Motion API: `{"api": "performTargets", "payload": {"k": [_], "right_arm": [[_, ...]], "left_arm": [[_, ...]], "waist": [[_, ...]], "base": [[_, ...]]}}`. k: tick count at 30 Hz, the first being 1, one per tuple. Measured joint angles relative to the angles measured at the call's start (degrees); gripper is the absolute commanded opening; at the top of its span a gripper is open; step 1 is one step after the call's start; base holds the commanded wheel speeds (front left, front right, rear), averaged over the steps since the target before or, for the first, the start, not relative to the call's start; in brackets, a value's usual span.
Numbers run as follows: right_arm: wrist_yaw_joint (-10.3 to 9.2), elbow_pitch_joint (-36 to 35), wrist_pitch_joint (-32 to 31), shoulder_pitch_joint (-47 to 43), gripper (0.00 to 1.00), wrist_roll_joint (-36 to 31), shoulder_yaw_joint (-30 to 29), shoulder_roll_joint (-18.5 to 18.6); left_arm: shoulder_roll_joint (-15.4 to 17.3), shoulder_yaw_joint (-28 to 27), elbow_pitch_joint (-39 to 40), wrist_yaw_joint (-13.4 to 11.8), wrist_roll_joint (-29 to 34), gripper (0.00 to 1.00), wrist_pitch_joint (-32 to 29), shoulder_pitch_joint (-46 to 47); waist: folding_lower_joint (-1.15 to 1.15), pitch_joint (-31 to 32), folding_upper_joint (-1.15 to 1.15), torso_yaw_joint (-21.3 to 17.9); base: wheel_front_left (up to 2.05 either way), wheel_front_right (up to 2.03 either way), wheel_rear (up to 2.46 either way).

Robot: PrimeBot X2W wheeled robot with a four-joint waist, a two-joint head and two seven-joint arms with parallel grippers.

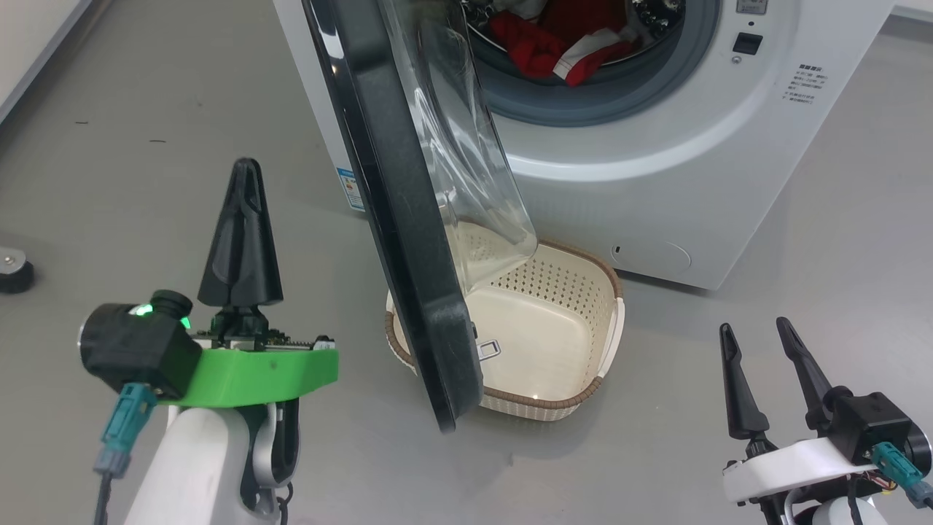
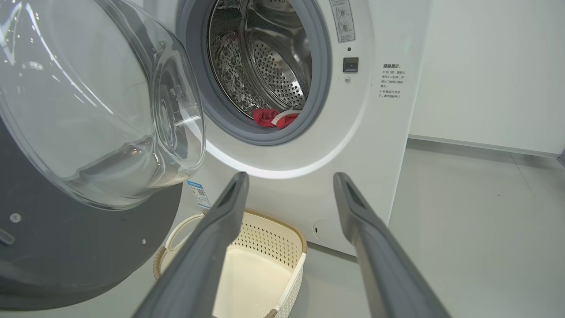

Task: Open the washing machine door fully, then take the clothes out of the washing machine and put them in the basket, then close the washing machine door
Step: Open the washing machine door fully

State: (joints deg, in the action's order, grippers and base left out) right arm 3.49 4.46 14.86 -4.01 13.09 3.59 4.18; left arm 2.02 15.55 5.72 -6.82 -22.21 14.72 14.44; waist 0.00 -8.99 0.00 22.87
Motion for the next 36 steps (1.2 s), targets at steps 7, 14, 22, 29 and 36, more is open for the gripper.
{"api": "performTargets", "payload": {"k": [7,14,22,29,36], "right_arm": [[0.58,0.3,0.0,-0.1,1.0,-0.2,-0.3,-0.4],[1.01,0.4,0.0,-0.1,1.0,-0.6,-0.5,-0.6],[1.44,0.4,0.0,-0.1,1.0,-1.6,-0.9,-0.7],[1.71,0.6,0.0,-0.1,1.0,-1.6,-1.1,-0.9],[1.94,0.7,0.0,0.0,1.0,-1.6,-1.3,-1.0]], "left_arm": [[0.0,1.8,10.3,0.0,1.5,0.0,0.1,1.8],[0.0,6.9,16.4,0.2,2.2,0.0,0.1,1.8],[0.2,14.7,18.5,3.5,2.0,0.0,0.1,0.4],[0.5,22.0,14.5,6.8,0.2,0.0,-1.7,-3.0],[0.9,25.5,9.2,7.5,-1.4,0.0,-6.6,-5.9]], "waist": [[0.0,0.4,0.0,-0.2],[0.0,0.5,0.0,-0.8],[0.0,0.2,0.0,-1.4],[0.0,0.1,0.0,-1.8],[0.0,0.1,0.0,-2.2]], "base": [[0.0,0.0,0.0],[0.0,0.0,0.0],[0.0,0.0,0.0],[0.0,0.0,0.0],[0.0,0.0,0.0]]}}
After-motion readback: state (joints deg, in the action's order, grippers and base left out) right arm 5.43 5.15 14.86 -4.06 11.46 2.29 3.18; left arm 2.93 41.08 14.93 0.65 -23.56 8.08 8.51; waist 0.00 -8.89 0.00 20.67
